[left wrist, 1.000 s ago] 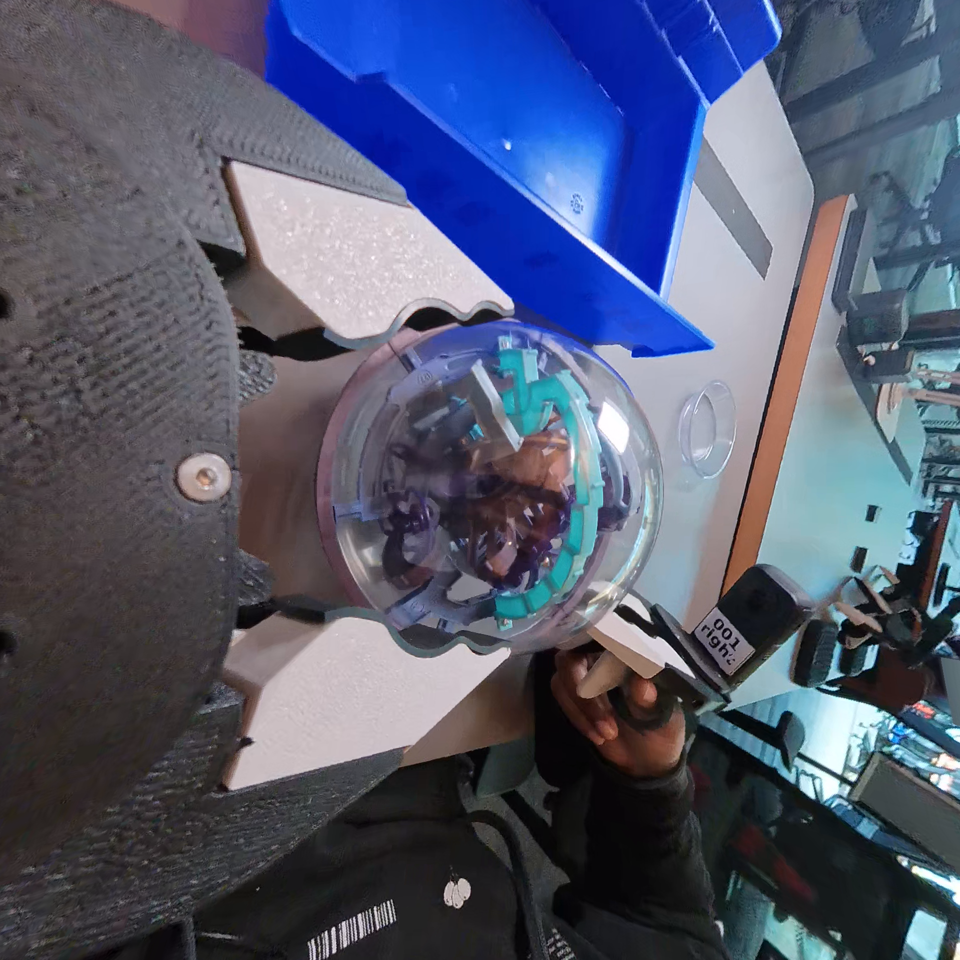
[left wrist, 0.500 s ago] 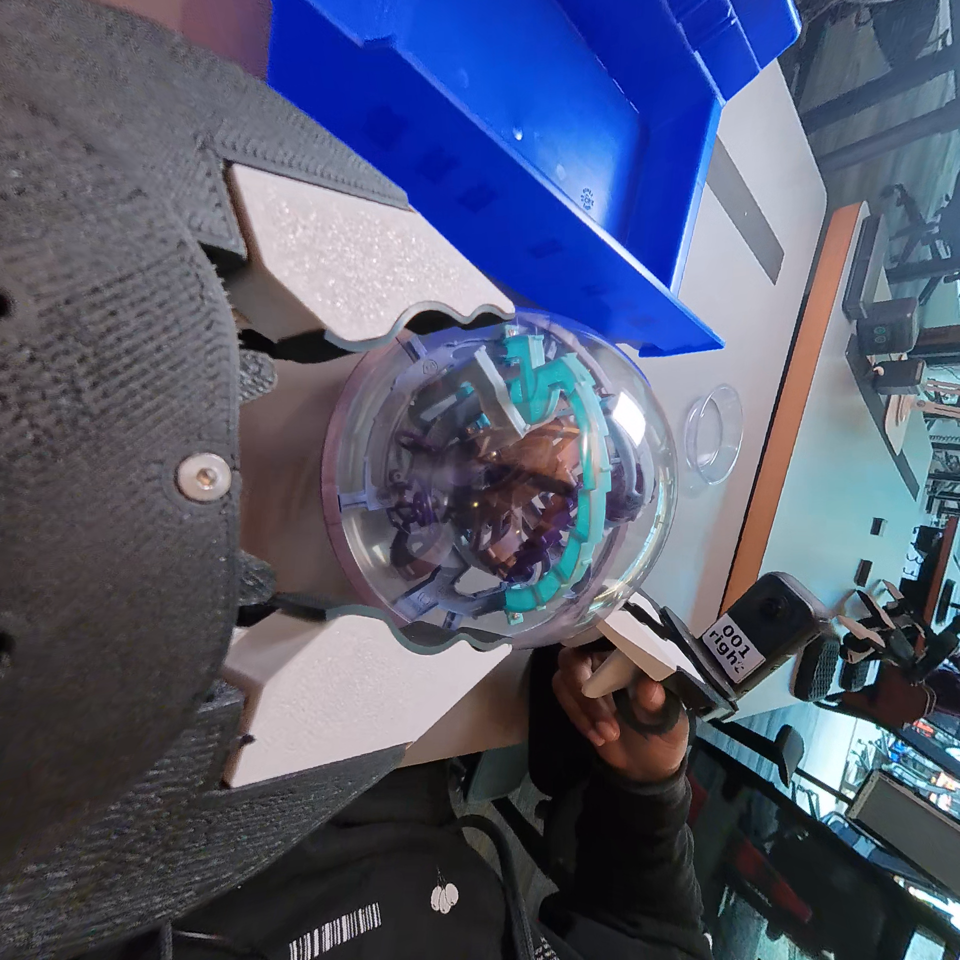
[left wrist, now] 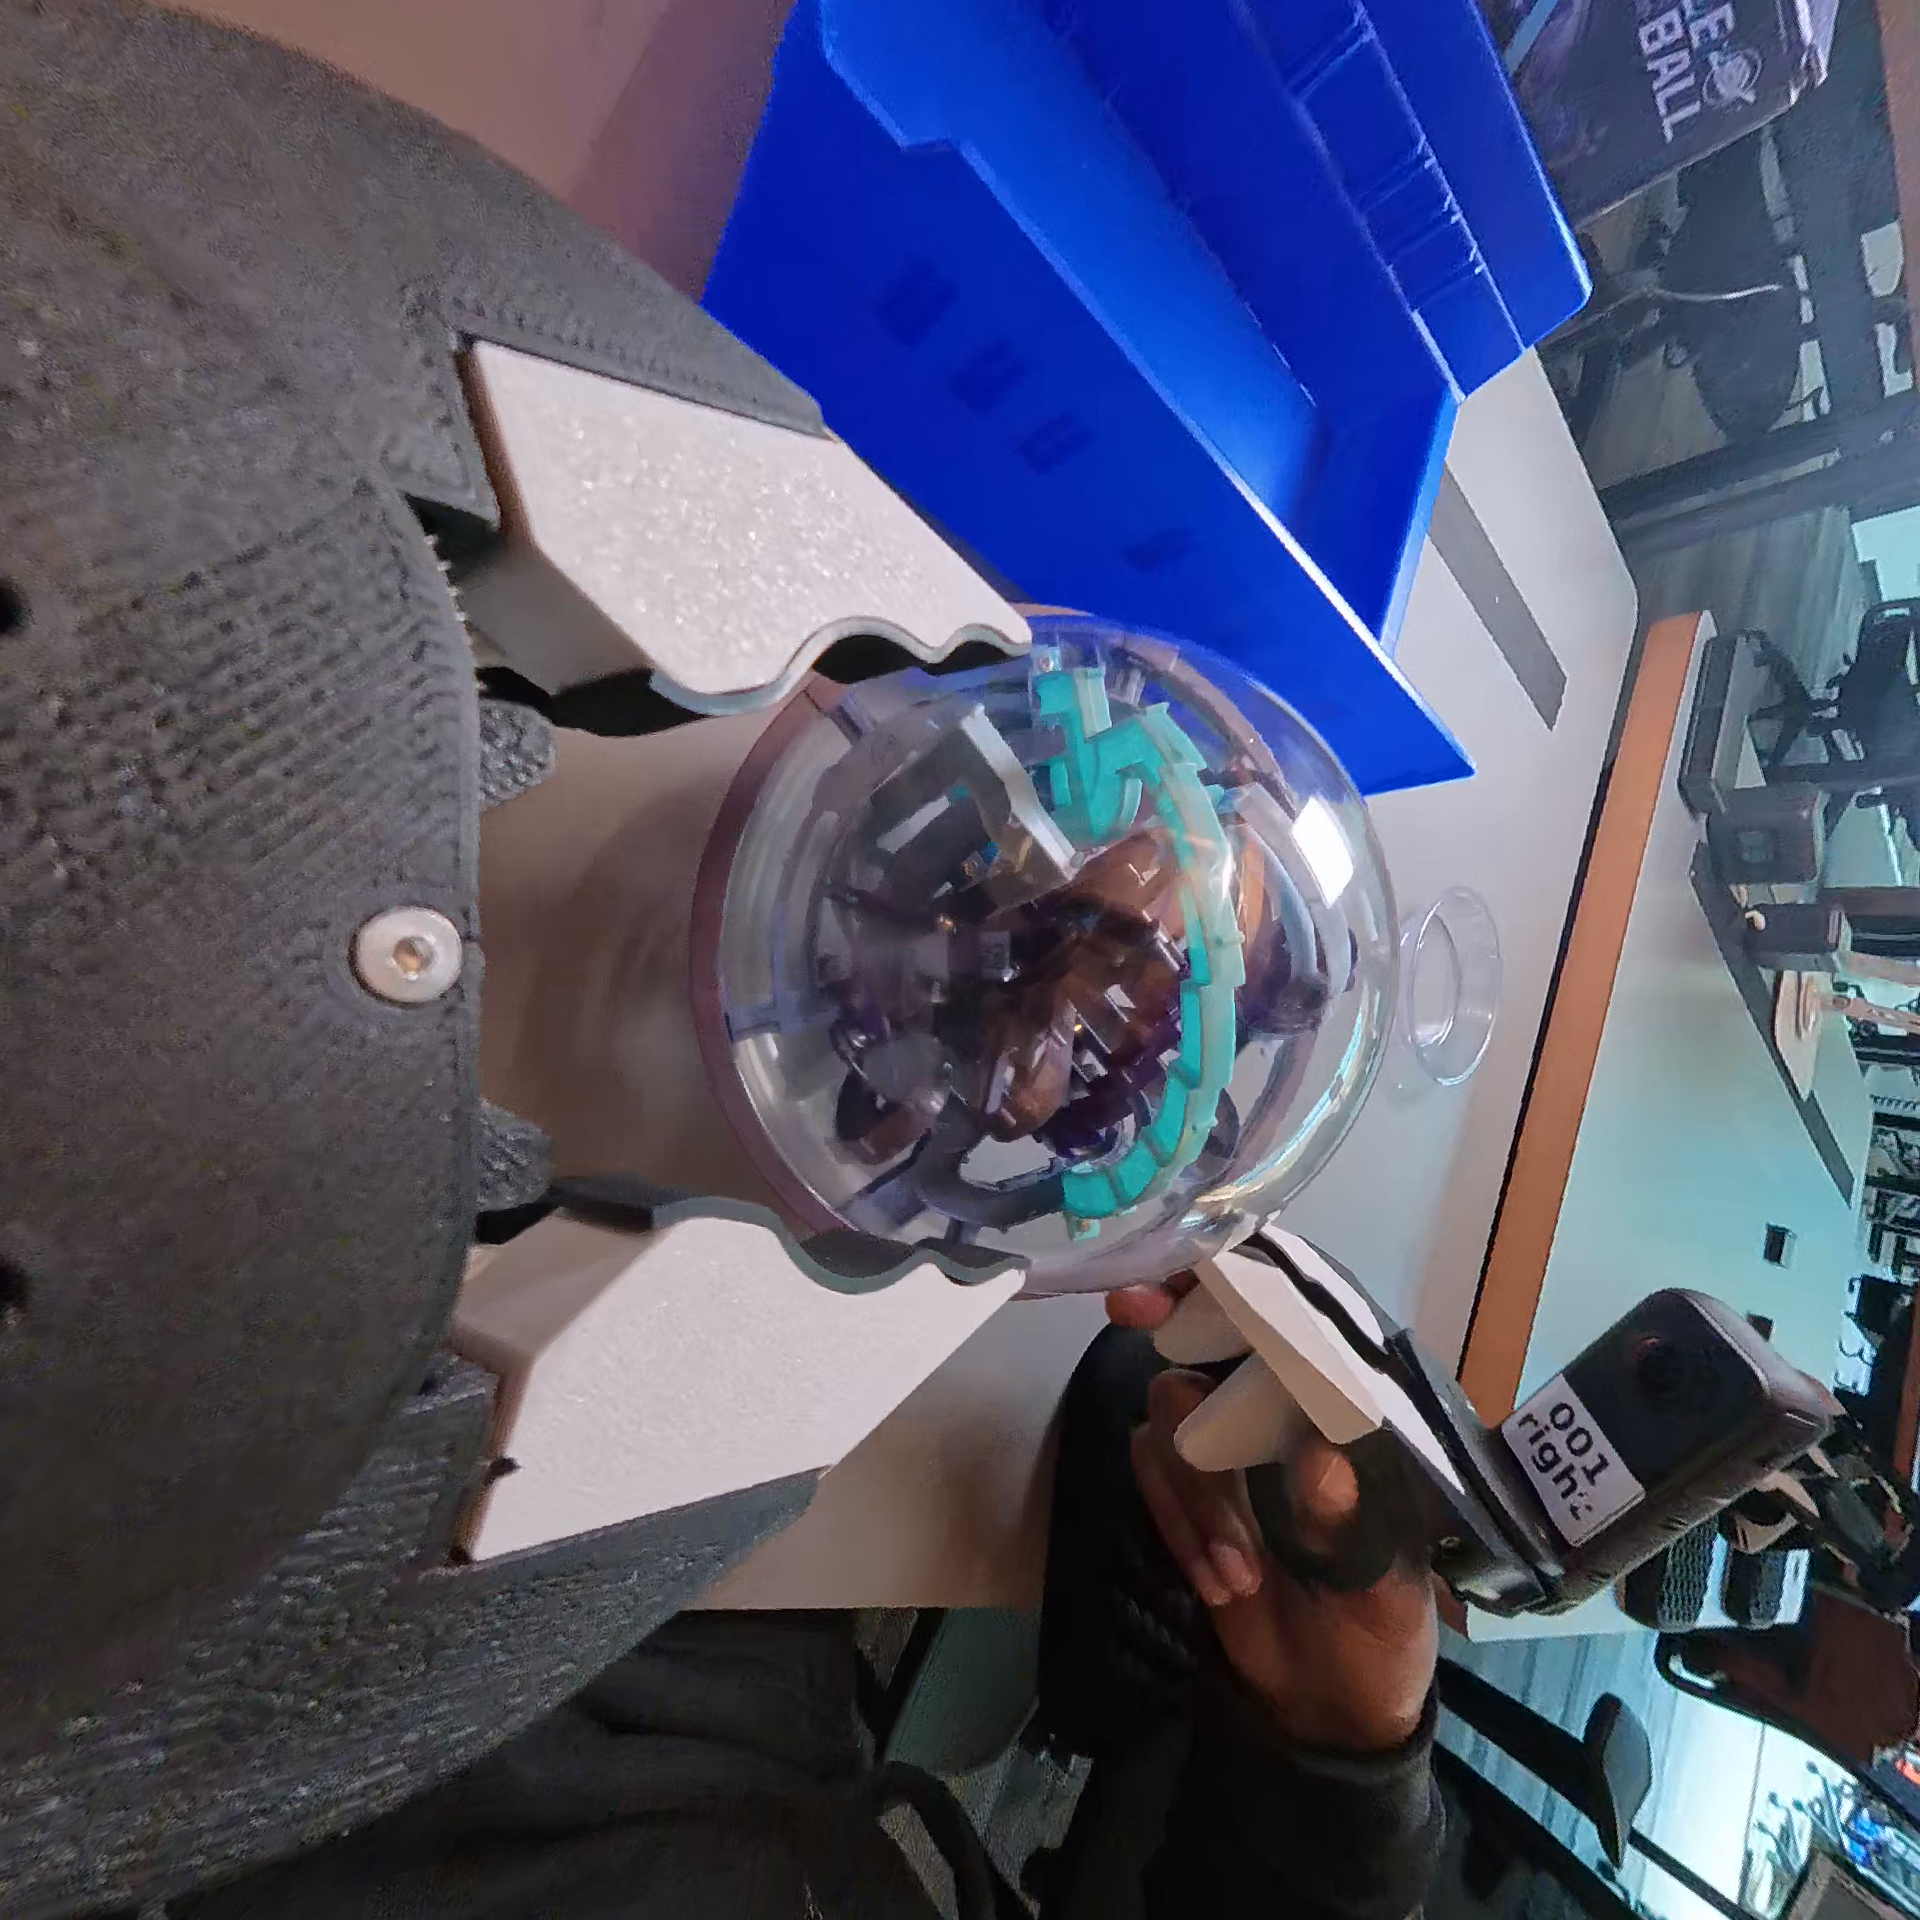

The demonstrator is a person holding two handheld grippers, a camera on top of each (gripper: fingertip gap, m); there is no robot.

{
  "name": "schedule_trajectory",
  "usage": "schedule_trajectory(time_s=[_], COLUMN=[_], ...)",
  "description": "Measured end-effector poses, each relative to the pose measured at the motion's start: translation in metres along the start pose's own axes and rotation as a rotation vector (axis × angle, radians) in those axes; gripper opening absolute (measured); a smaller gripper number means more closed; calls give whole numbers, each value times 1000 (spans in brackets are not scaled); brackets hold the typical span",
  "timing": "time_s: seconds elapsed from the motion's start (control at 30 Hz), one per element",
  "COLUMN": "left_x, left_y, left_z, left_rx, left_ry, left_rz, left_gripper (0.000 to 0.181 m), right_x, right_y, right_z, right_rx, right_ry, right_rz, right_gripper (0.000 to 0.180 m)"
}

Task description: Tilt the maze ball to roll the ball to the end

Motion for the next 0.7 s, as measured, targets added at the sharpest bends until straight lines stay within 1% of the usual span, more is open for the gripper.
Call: schedule_trajectory(time_s=[0.17, 0.23, 0.3, 0.4, 0.43, 0.53, 0.6, 0.7], left_x=[3, 4, 1, -18, -24, -31, -31, -26], left_y=[10, 14, 21, 29, 30, 21, 12, 0], left_z=[1, 2, -4, -15, -17, -13, -9, -1], left_rx=[19, 16, 55, 117, 130, 106, 81, 34], left_ry=[8, 7, 34, 79, 66, -77, -103, -83], left_rz=[20, 48, 92, 133, 144, 182, 230, 280], left_gripper=[98, 94, 93, 105, 107, 118, 120, 115], right_x=[8, 9, 10, 13, 14, 16, 18, 20], right_y=[4, 4, 4, 4, 4, 2, 2, 5], right_z=[-7, -10, -12, -15, -15, -19, -24, -26], right_rx=[6, 10, 12, 9, 6, 4, 16, 26], right_ry=[2, 6, 11, 22, 25, 37, 56, 105], right_rz=[27, 36, 40, 51, 54, 63, 77, 107], right_gripper=[7, 7, 6, 4, 4, 6, 9, 21])
Point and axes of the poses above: each gripper's, where its closed fingertips meet, y back along the fingers, z out of its underside, x = y × z across the jaws, the point moved 1 cm from there along y, back along the fingers, and after that the axes turned 1 degree about x, right-handed, at the moved point
